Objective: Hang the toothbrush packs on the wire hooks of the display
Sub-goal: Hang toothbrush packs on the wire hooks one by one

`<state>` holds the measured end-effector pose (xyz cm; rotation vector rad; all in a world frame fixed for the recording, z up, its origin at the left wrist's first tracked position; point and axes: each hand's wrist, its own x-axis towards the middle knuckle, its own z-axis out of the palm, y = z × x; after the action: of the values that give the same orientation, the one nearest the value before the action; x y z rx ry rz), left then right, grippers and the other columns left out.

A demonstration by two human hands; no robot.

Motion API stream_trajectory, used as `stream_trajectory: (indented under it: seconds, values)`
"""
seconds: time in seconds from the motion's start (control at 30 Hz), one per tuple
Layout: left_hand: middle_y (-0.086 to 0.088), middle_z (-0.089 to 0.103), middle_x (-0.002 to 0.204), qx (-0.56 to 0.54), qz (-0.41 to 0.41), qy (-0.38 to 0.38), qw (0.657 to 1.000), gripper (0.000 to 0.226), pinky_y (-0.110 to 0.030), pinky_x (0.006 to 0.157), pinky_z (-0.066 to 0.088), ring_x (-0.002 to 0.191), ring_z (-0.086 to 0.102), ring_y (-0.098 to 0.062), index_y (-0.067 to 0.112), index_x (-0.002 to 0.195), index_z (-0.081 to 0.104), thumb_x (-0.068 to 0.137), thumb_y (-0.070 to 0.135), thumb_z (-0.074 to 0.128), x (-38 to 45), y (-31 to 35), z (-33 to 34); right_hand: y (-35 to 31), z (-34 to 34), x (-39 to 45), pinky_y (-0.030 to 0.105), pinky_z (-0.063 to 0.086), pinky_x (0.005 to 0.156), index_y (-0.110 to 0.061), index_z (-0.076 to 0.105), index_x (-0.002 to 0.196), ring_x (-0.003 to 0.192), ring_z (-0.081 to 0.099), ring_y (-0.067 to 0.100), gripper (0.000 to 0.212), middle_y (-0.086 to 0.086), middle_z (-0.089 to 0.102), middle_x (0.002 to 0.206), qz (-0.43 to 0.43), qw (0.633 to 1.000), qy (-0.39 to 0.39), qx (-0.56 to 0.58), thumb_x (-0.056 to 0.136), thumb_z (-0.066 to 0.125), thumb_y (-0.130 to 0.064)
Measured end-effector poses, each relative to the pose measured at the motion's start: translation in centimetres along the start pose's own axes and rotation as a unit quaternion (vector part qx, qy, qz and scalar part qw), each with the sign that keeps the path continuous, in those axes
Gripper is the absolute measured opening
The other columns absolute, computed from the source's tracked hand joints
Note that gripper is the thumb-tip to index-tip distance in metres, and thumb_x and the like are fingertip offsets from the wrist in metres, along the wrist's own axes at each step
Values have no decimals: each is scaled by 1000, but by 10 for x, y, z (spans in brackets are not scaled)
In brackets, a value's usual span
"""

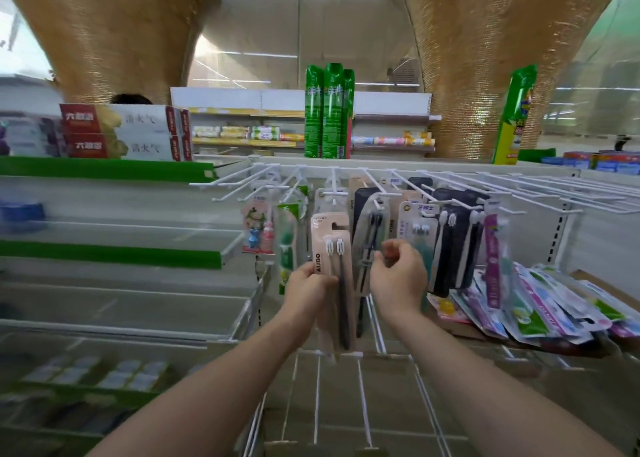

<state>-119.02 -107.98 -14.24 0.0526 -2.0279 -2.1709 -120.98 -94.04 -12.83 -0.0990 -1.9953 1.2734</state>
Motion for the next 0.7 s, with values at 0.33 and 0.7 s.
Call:
stream_trajectory:
  seconds: [0.33,0.7]
  values:
    - [-14,74,94,-6,15,79,997,22,-37,75,53,92,68,-29,8,99,73,90,-6,59,15,13,-95,-56,73,-42,28,44,78,-23,62,98,88,61,18,9,-2,67,93,-6,995,-95,39,93,66,-17]
    - [-6,72,85,2,-3,141,990,20,-33,68,46,85,63,-23,10,96,74,90,-4,61,36,7,-197,-102,167,-70,37,54,93,-22,59,127,94,63,15,34,-7,65,96,31,972,-225,61,94,66,-24]
